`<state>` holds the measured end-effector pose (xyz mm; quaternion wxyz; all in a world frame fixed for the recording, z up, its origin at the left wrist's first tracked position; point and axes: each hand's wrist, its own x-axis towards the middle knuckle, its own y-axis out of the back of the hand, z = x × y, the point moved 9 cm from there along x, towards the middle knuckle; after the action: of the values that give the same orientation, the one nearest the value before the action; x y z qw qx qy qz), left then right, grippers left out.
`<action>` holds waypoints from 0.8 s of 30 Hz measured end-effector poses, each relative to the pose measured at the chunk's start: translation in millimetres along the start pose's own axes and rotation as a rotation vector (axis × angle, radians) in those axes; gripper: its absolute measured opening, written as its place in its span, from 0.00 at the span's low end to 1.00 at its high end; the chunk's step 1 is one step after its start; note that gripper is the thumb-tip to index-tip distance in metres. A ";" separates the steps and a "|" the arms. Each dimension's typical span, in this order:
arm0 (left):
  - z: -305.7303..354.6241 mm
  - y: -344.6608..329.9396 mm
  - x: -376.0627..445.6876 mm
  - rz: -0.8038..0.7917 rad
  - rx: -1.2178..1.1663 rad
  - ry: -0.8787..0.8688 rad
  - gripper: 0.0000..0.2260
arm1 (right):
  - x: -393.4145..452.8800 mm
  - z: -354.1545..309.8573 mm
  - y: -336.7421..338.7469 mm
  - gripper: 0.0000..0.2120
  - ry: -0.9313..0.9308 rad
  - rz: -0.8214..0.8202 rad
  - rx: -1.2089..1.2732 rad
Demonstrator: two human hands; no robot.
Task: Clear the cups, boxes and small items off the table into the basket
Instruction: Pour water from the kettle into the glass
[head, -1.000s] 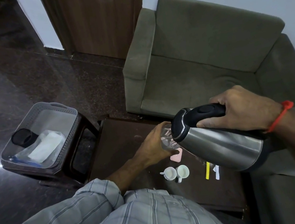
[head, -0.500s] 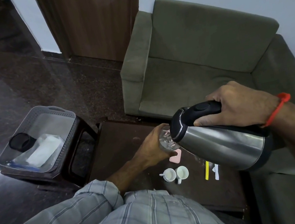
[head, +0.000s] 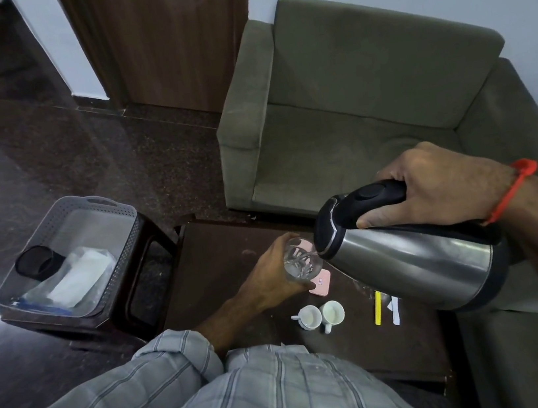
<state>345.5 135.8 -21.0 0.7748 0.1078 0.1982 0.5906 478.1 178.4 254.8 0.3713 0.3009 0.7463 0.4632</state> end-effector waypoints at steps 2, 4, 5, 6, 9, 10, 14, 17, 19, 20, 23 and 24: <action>-3.7 -0.3 -1.2 -0.001 -0.008 0.006 0.46 | -0.4 -0.3 1.3 0.22 -0.001 0.010 -0.016; -6.2 -0.4 -2.6 0.001 -0.018 0.009 0.45 | -1.1 -0.2 1.9 0.22 -0.007 0.015 -0.026; -6.8 -0.6 -3.3 0.002 -0.020 0.009 0.45 | -1.5 -0.3 2.0 0.21 -0.010 0.014 -0.026; -7.4 -1.0 -3.8 0.001 -0.021 0.009 0.45 | -1.8 -0.5 2.1 0.21 -0.012 0.012 -0.024; -7.9 -2.7 -4.1 -0.003 -0.023 0.012 0.46 | -1.7 -0.2 1.8 0.23 -0.016 0.007 -0.034; -8.0 -2.7 -3.7 -0.002 -0.020 0.012 0.46 | -1.4 -0.2 1.9 0.23 -0.016 0.011 -0.039; -9.1 -3.0 -2.8 -0.002 -0.011 0.013 0.46 | -1.8 -1.1 1.8 0.25 -0.013 0.016 -0.053; -9.4 -2.8 -2.2 -0.001 -0.007 0.018 0.47 | -2.3 -0.4 1.9 0.25 -0.016 0.014 -0.071; -8.6 -2.1 -1.8 0.005 -0.007 0.013 0.47 | -2.4 0.8 1.9 0.26 -0.026 0.007 -0.072; -8.4 -2.1 -1.5 0.006 -0.005 0.011 0.47 | -2.6 1.3 1.6 0.26 -0.028 0.001 -0.072; -9.1 -3.7 -0.9 -0.003 -0.010 0.013 0.47 | -3.9 1.5 1.3 0.26 -0.032 -0.014 -0.067; -9.6 -4.5 -0.7 -0.008 -0.011 0.016 0.47 | -4.3 1.5 1.3 0.25 -0.036 -0.017 -0.061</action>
<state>345.0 133.2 -31.3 0.7760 0.0980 0.2015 0.5896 481.8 176.2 256.7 0.3978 0.2913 0.7275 0.4771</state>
